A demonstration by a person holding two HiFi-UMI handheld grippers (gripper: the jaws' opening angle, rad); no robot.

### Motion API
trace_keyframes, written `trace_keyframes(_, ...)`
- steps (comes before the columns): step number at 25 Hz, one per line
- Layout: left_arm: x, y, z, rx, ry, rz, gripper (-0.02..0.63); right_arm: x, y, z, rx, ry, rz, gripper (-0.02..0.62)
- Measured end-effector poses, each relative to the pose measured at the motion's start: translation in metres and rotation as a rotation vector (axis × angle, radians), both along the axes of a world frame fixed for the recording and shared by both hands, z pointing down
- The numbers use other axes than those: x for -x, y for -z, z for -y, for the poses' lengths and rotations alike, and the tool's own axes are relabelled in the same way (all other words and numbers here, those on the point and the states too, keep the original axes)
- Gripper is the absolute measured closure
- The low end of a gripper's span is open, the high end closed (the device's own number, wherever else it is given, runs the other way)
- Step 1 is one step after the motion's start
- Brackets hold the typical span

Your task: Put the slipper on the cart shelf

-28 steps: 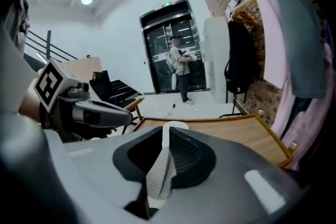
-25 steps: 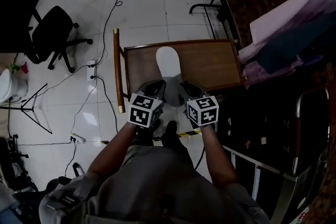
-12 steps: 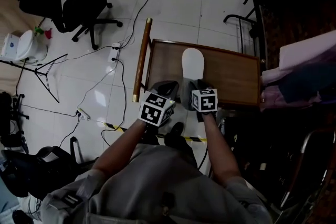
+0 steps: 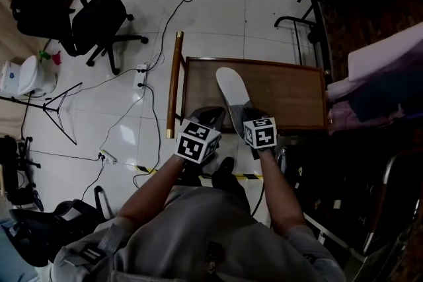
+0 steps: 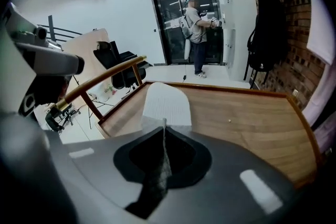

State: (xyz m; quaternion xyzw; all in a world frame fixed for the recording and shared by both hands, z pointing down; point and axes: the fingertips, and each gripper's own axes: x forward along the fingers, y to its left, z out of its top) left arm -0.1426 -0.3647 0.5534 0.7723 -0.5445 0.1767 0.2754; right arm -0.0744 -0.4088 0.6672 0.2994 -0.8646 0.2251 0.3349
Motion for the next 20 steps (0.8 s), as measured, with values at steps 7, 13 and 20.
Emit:
trace_keyframes(7, -0.008, 0.012, 0.015, -0.043, -0.119, -0.028, 0.598, -0.024, 0.055, 0.001, -0.095, -0.151, 0.073, 0.586)
trace_keyframes(13, -0.032, 0.039, 0.029, -0.105, -0.281, -0.066, 0.598, -0.055, 0.106, -0.013, -0.189, -0.31, 0.055, 0.586)
trace_keyframes(20, -0.091, 0.057, 0.014, -0.117, -0.508, -0.143, 0.598, -0.111, 0.15, -0.057, -0.287, -0.529, 0.002, 0.586)
